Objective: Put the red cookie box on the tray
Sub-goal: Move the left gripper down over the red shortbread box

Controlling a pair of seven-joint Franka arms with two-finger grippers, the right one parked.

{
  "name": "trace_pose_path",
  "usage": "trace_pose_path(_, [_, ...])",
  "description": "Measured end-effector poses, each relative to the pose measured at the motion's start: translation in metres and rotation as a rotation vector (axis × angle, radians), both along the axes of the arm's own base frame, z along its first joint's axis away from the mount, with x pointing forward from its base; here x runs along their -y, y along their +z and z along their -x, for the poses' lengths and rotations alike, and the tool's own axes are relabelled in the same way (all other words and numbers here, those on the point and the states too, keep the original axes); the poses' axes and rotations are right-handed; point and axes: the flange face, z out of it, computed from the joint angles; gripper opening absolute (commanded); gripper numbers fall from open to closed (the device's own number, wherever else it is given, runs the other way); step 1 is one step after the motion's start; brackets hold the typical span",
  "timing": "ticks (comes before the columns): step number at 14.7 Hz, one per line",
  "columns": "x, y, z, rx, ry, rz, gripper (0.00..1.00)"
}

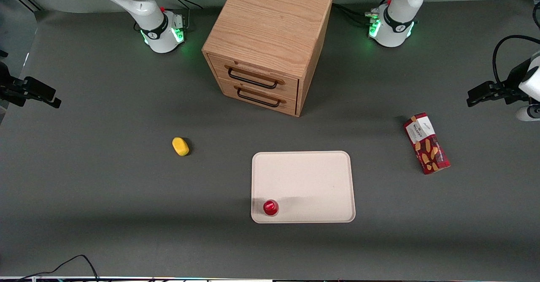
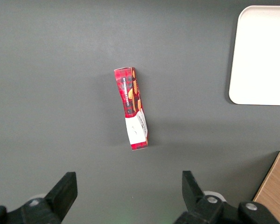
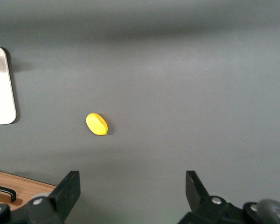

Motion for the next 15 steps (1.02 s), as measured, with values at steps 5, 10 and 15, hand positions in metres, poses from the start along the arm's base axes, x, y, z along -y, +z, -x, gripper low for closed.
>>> trace_pose_path(5, [0.011,-0.002,-0.004,-0.007,-0.02,-0.001,1.0])
trace_pose_path(10, [0.005,-0.047,-0.02,-0.08,-0.022,-0.004,1.0])
trace_pose_path(15, [-0.028,-0.213,-0.041,-0.021,0.062,0.021,1.0])
